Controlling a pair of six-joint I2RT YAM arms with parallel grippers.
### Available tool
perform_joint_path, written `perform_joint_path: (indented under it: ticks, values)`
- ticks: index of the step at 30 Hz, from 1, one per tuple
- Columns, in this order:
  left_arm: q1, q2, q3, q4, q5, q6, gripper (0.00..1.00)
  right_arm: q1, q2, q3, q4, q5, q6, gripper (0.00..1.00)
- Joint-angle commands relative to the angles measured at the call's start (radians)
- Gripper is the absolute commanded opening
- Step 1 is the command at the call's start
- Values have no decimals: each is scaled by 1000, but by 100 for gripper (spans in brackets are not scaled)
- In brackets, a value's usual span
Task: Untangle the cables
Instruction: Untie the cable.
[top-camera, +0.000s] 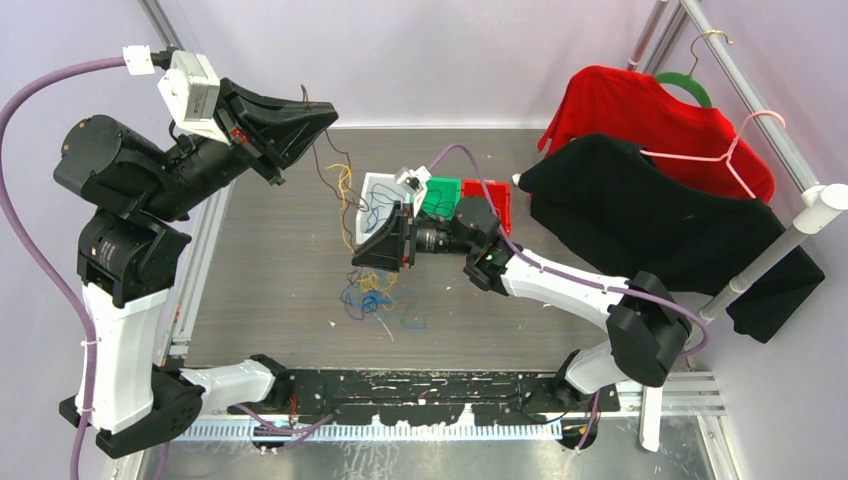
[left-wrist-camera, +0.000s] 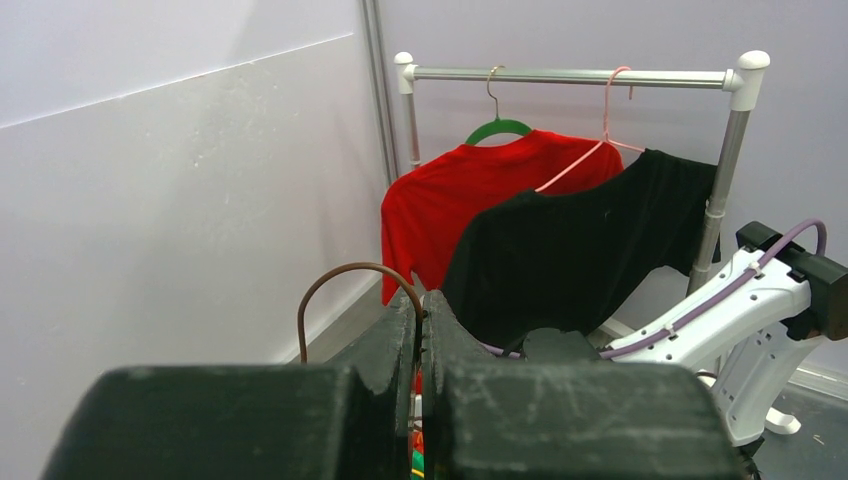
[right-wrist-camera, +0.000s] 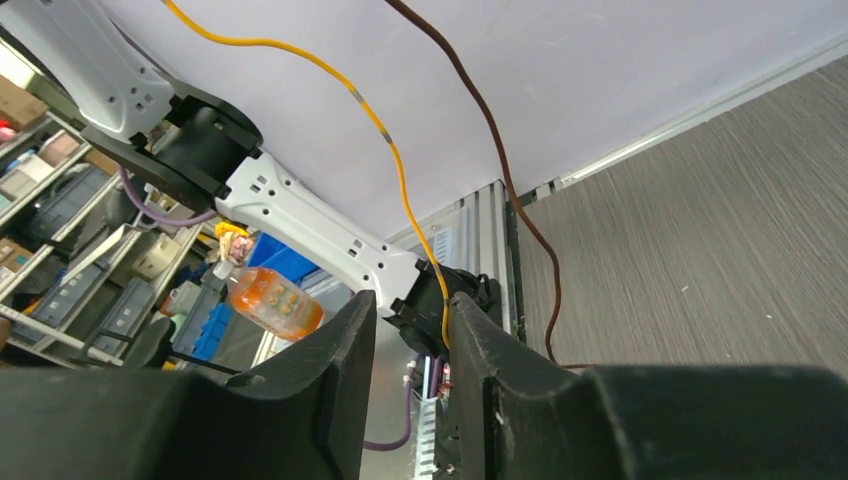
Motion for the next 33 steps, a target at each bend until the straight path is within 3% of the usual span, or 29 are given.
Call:
perform_joint_path:
  ticks: [1,5,11,12,16,18,27,33]
  values:
    - [1,-16,2,68,-9,3,0,6,28,46,153,-30,77,40]
    - [1,-17,4,70,-9,5,0,24,66,63,177,-7,83,48]
    - [1,-20,6,72,-6,5,0,52,96,87,171,22,61,48]
    - [1,-22,4,74,-7,6,0,55,99,89,173,24,58,44]
    - [1,-29,-8,78,-12,20,0,61,93,57,208,47,55,11]
    - [1,-32,-12,78,-12,39,0,61,73,17,208,74,36,2]
    - [1,-43,-13,160,-64,231,0,89,-43,-173,-113,365,-185,1]
    - [1,8,63,272,-188,446,0,168,4,-132,-326,531,-266,1]
